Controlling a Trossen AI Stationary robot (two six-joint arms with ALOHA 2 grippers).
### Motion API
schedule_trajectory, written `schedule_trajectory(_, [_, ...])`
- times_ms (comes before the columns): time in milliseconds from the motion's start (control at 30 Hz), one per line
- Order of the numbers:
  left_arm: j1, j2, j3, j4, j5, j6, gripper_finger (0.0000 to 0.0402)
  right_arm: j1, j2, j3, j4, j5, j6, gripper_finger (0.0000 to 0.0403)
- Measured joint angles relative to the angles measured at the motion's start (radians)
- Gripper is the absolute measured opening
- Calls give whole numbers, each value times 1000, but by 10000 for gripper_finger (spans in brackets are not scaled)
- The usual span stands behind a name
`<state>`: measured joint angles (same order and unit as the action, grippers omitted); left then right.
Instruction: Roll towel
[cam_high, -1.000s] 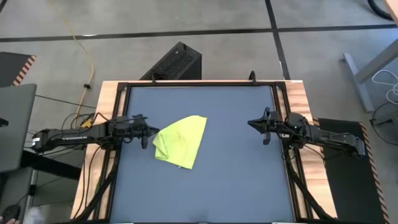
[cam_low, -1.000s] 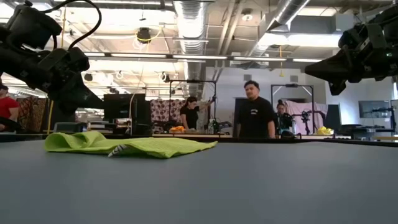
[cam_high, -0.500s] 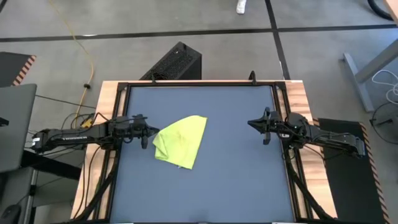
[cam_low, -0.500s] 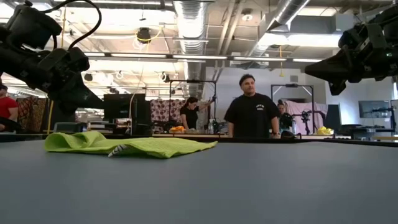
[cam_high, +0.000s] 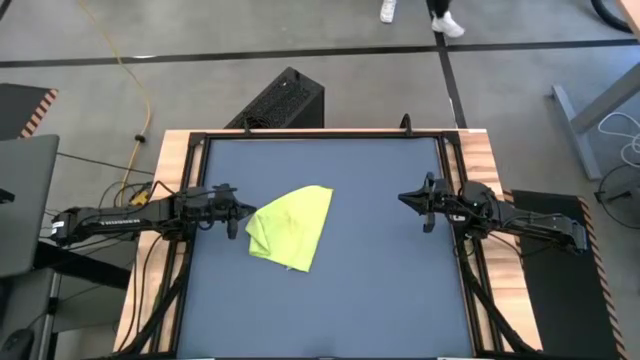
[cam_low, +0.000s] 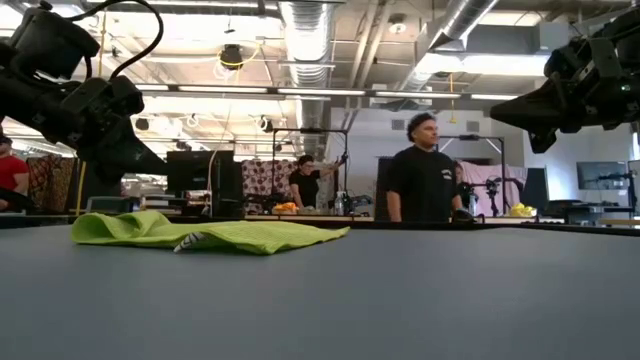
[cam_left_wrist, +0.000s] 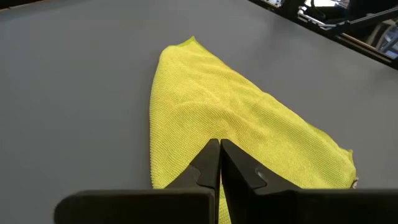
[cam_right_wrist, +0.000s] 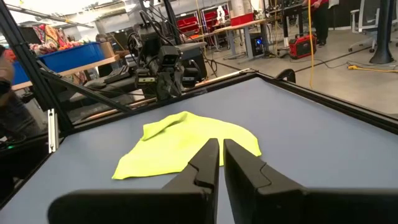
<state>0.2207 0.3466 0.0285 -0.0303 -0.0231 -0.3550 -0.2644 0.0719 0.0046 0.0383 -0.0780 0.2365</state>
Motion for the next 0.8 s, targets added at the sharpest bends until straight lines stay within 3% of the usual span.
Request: schedule_trajectory(800, [-19, -6, 0, 0, 0, 0, 0, 0, 0, 0, 0, 0, 0, 51])
